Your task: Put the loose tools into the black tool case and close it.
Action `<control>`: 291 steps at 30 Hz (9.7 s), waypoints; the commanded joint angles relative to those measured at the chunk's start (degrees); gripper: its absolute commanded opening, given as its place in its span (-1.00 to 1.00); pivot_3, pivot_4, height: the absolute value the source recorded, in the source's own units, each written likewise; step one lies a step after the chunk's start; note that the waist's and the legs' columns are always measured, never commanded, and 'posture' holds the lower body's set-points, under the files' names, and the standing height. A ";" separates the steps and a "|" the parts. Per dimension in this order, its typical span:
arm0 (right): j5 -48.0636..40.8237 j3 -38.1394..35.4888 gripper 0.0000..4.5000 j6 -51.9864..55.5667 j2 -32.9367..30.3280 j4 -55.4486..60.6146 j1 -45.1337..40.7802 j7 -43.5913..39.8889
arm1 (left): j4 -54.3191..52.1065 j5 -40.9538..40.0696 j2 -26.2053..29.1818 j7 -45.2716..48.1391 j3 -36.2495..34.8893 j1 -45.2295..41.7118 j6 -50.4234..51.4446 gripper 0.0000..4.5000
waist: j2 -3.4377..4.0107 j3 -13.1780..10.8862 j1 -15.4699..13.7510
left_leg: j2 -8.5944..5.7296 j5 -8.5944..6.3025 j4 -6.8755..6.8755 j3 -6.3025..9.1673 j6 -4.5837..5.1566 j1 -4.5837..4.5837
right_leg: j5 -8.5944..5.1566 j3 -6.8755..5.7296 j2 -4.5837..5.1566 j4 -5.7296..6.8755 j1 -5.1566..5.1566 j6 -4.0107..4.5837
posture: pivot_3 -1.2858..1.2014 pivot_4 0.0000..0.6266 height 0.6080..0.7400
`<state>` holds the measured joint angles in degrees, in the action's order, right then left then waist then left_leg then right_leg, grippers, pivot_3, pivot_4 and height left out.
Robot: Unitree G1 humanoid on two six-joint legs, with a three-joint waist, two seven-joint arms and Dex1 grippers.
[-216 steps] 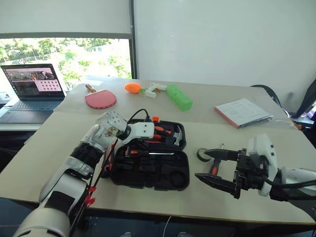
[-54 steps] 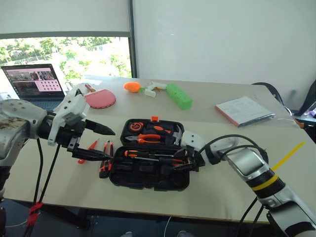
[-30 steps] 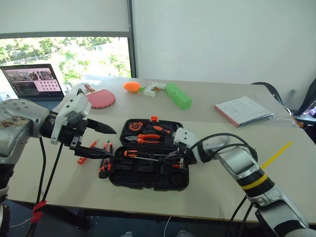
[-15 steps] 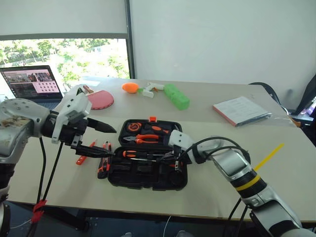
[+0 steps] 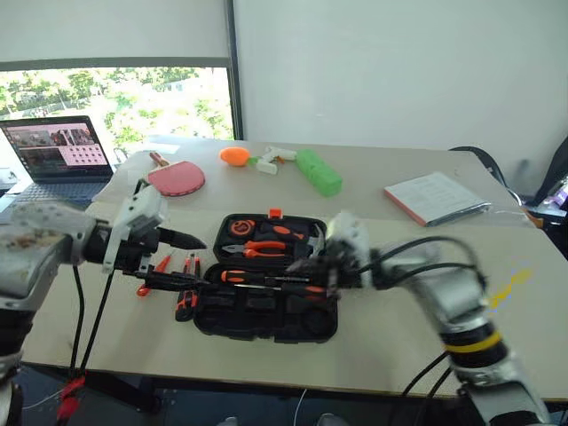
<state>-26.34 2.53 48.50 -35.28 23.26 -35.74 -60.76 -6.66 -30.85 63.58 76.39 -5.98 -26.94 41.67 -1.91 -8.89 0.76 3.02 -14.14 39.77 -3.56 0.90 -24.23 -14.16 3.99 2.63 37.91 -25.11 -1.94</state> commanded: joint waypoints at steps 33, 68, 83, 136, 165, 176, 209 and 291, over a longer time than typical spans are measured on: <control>-29.34 -10.17 0.98 2.79 -9.92 15.64 7.90 6.85 | 30.28 17.80 -0.67 -15.46 25.87 -27.20 28.28 1.00 | -0.43 -0.14 -0.09 | -0.03 0.00 -0.16 -0.04 -0.04 0.31 | -0.14 0.01 -0.08 0.06 0.15 0.20 | 0.03 -0.52 1.00; -38.33 -16.19 1.00 2.73 -17.18 18.79 19.10 15.95 | 68.84 42.34 -14.23 -4.89 32.53 -43.34 -10.19 -0.81 | -0.57 -0.20 -0.05 | -0.08 0.01 0.04 0.18 -0.02 -0.06 | -0.14 -0.08 -0.03 0.12 0.00 0.16 | 0.03 -0.52 1.00; -33.48 -19.40 1.00 -0.21 -19.33 22.21 30.70 16.67 | 45.38 26.88 -11.70 16.11 41.75 -47.85 -33.13 -0.81 | -0.68 -0.25 -0.89 | -0.09 0.01 0.16 0.21 -0.02 -0.18 | -0.13 -0.06 0.01 0.04 0.07 0.03 | 0.03 -0.52 1.00; -32.47 -16.37 1.00 -1.39 -16.80 24.60 32.22 25.44 | 26.14 38.49 -21.93 16.11 48.47 -35.54 -15.73 -0.81 | -0.63 -0.22 0.04 | -0.17 0.02 0.25 0.44 0.00 0.08 | -0.14 0.00 -0.09 0.12 0.37 0.01 | 0.03 -0.52 1.00; -29.78 -13.89 1.00 -2.28 -15.48 22.79 31.56 23.07 | 28.55 31.47 -18.39 15.34 45.41 -38.77 -20.02 -0.93 | -0.58 -0.20 -0.20 | -0.19 0.01 0.29 0.49 0.00 0.03 | -0.18 -0.02 -0.09 0.04 0.47 -0.06 | 0.03 -0.52 1.00; -30.25 -13.85 1.00 -1.94 -15.40 22.92 31.33 23.54 | 27.58 34.44 -20.05 16.11 44.29 -37.12 -19.34 -0.99 | -0.57 -0.20 -0.09 | -0.19 0.01 0.29 0.51 0.00 0.04 | -0.18 -0.02 -0.09 0.04 0.47 -0.06 | 0.03 -0.52 1.00; -30.43 -13.32 1.00 -1.81 -14.64 22.78 30.74 24.82 | 23.22 40.58 -20.78 16.09 42.57 -30.99 -21.89 -0.99 | -0.56 -0.19 -0.10 | -0.19 0.01 0.23 0.49 0.00 0.42 | -0.19 -0.01 -0.08 0.01 0.84 -0.06 | 0.03 -0.52 1.00; -27.84 -7.90 1.00 -2.02 -13.26 17.26 18.32 15.62 | 35.16 13.59 -25.83 -41.75 11.81 -36.81 50.83 0.99 | -0.79 0.06 -0.47 | -0.24 -0.08 0.01 0.63 0.15 0.37 | -0.49 -0.03 -0.04 0.06 0.75 0.03 | 0.03 -0.52 1.00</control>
<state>-53.08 -3.13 47.12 -48.74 38.30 -17.55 -46.23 26.68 -16.06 38.08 36.60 5.46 -61.79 92.31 -2.70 -8.83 0.29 2.79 -14.22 39.77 -2.93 1.05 -23.86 -14.65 3.96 2.58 37.97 -24.36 -1.92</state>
